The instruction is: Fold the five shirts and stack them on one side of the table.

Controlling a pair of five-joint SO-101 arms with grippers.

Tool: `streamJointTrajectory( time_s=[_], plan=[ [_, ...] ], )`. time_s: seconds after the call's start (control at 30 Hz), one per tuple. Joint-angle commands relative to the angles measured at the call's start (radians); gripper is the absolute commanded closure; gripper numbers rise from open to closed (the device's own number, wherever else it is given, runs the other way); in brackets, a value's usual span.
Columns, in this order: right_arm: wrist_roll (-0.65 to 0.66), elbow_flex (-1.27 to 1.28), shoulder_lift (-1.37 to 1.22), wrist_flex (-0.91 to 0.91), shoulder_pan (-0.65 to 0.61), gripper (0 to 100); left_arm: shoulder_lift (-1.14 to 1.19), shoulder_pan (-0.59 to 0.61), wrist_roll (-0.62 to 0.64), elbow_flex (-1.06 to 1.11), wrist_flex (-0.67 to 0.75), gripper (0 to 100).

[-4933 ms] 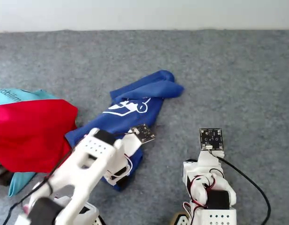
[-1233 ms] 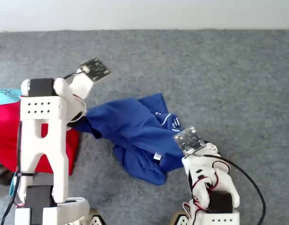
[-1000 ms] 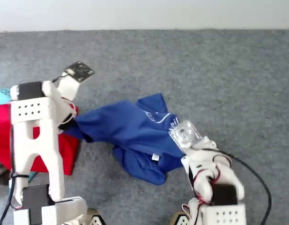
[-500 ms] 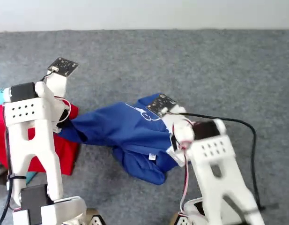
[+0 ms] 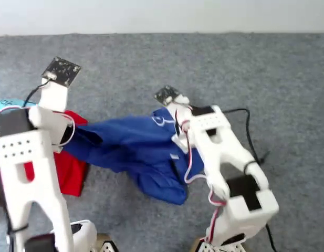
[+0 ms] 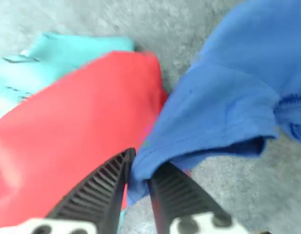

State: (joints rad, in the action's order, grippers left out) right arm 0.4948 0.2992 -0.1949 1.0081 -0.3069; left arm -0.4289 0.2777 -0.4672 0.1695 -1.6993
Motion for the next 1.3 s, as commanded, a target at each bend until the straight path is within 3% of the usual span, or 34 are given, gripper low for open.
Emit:
streamJointTrajectory(
  time_s=[0.0,0.2,0.43,0.7,0.9,1.27],
  plan=[
    [-0.011,-0.27,-0.061,0.168,-0.012,95.2,-0.098,0.044,0.002,0.016,-0.003,99],
    [-0.012,-0.582,-0.133,0.559,-0.012,94.7,-0.11,0.161,0.0,0.134,0.017,99],
    [-0.012,-0.638,-0.142,0.785,-0.024,94.6,-0.115,0.218,0.0,0.255,0.115,99],
    [0.037,-0.425,-0.047,0.786,-0.045,93.3,-0.109,0.218,0.0,0.292,0.173,99],
    [0.049,-0.288,-0.012,0.743,-0.053,74.8,-0.109,0.218,0.0,0.292,0.173,99],
    [0.044,-0.141,-0.015,0.535,-0.225,74.1,-0.107,0.218,0.0,0.292,0.173,98]
  ],
)
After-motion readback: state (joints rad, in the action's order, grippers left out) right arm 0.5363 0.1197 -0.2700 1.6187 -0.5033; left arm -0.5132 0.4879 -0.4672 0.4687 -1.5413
